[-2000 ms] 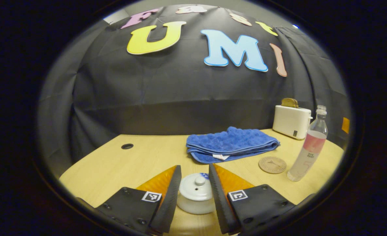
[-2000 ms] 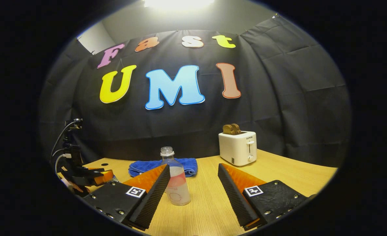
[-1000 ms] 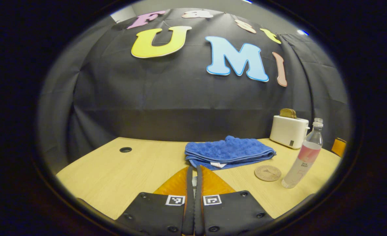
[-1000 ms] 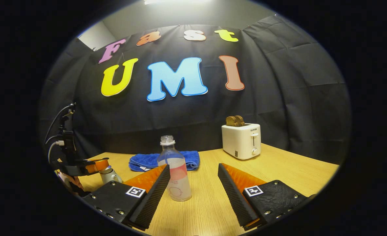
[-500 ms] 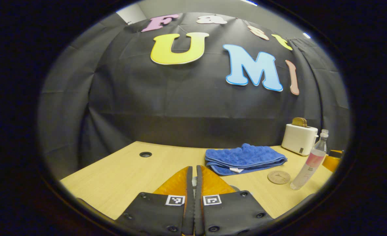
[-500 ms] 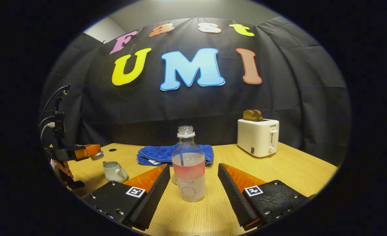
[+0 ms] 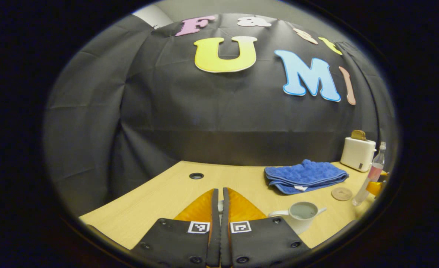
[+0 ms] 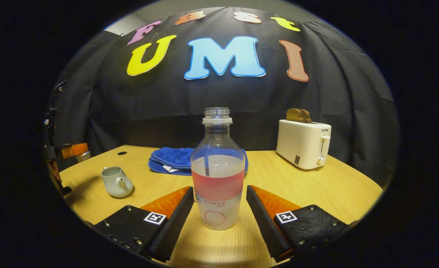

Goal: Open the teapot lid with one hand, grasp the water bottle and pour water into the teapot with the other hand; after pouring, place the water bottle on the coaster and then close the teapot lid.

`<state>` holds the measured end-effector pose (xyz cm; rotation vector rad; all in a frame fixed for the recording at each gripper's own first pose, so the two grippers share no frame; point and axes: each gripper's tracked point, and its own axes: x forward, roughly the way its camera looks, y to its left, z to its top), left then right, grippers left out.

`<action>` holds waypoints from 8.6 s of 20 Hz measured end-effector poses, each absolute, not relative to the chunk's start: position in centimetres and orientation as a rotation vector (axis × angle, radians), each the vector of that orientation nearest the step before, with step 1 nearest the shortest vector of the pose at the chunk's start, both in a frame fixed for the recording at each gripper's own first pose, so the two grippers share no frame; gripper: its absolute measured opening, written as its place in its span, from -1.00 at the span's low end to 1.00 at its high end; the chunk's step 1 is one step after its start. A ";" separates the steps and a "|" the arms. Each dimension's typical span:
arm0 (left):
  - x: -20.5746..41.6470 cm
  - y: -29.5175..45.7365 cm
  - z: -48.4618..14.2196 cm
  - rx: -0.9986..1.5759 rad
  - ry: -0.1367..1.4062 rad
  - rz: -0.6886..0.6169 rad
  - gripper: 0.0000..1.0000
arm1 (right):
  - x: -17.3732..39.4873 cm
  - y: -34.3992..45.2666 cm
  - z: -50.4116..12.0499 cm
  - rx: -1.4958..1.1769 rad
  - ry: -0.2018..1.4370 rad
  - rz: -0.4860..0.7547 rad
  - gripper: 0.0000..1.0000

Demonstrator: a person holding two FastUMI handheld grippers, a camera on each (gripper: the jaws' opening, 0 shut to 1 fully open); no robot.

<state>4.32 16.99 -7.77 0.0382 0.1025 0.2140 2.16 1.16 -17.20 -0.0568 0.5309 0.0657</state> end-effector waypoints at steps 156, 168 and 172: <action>3.4 20.8 -9.8 0.091 0.193 0.263 -0.87 | 14.2 19.6 -2.5 -2.112 -0.616 0.234 0.61; 3.5 20.6 -9.9 0.085 0.202 0.251 -0.87 | 12.4 17.7 -11.6 -1.695 -0.210 0.440 0.61; 3.5 20.4 -9.8 0.082 0.203 0.244 -0.87 | 11.4 17.0 -14.2 -1.498 -0.048 0.485 0.61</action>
